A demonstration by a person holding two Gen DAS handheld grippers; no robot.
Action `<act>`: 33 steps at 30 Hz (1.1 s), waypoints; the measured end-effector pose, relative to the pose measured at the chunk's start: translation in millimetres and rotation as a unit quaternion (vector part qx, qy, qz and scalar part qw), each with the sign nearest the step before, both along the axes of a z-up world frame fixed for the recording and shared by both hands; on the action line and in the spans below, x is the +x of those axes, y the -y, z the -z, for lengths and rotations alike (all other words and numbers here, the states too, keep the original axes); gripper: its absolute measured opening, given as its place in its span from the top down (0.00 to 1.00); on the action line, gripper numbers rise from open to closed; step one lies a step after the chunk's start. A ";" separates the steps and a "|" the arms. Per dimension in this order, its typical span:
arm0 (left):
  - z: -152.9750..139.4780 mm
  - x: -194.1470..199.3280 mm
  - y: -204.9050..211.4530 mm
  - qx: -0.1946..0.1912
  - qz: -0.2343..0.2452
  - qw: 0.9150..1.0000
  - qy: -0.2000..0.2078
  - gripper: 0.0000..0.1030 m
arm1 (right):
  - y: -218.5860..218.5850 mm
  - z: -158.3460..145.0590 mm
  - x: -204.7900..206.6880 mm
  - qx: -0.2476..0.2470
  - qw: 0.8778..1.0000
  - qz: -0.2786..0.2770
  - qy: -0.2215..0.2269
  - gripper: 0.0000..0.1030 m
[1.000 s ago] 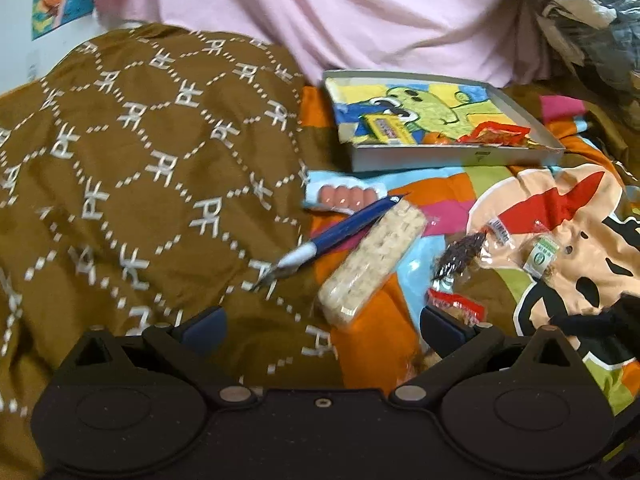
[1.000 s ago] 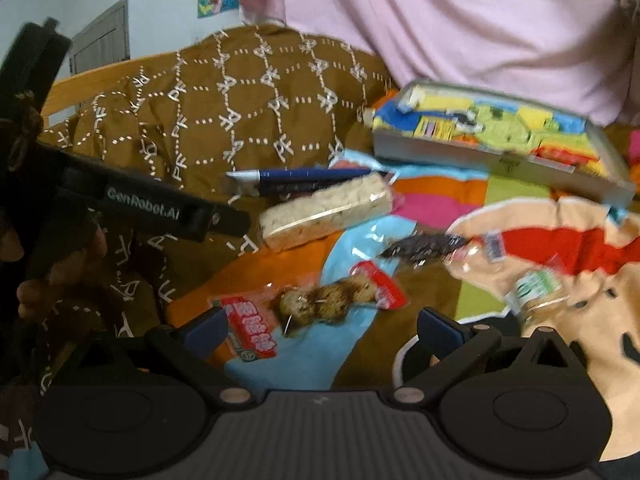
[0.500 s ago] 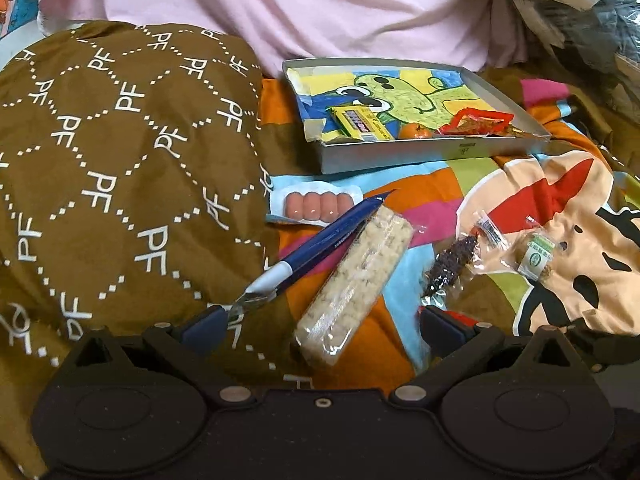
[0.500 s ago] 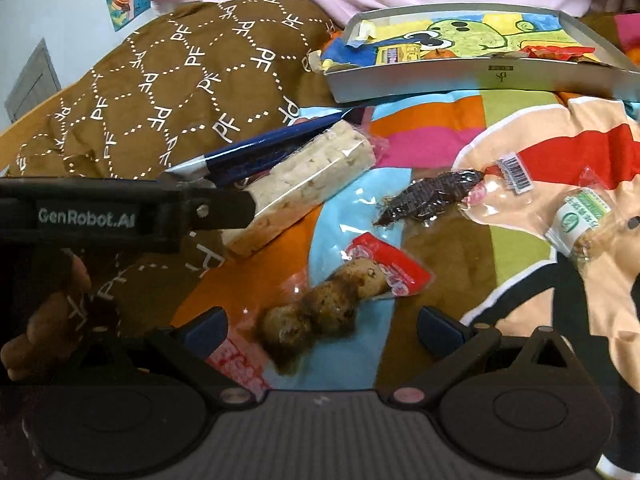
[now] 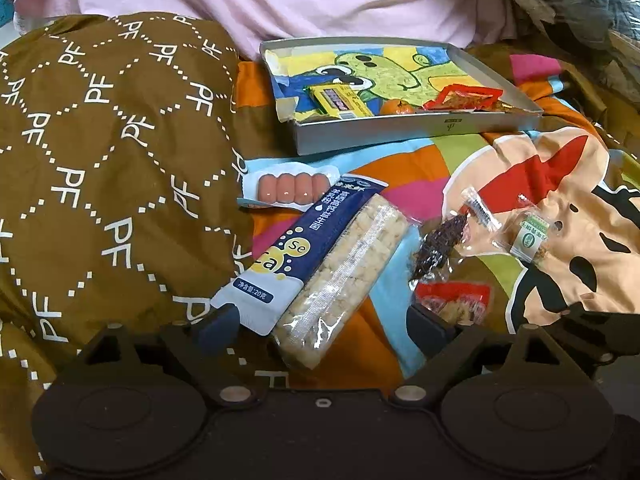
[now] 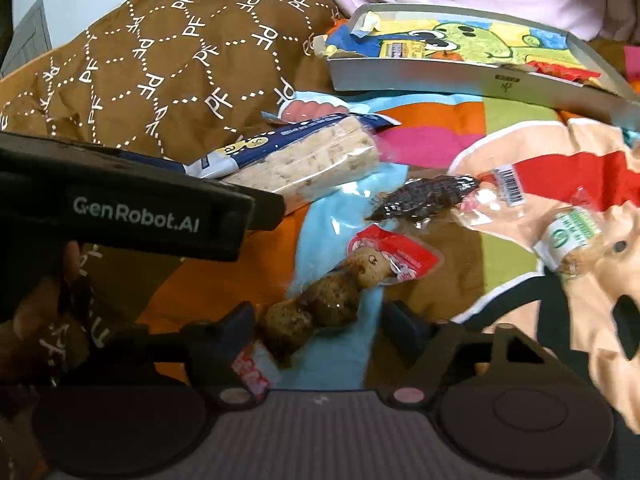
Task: Organize snacks
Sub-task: 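Grasp the rice-cake bar with the left tool while the right tool grasps the quail-egg packet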
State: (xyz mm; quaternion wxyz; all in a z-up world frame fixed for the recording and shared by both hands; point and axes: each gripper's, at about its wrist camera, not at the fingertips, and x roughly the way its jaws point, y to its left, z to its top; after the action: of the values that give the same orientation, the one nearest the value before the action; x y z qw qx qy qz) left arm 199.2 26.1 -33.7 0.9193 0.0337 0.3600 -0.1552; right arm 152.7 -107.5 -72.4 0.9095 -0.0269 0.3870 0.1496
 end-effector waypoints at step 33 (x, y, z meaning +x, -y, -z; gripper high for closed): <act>14.4 47.1 44.0 -0.003 0.003 0.990 -0.142 0.60 | 65.6 -11.8 43.5 0.035 0.995 -0.078 -0.055 0.22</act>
State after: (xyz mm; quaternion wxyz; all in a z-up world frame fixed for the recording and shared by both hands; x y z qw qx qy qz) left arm 246.3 -17.9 -48.1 0.8586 0.0097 0.4862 -0.1624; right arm 196.2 -173.1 -60.6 0.8728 -0.0174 0.4274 0.2350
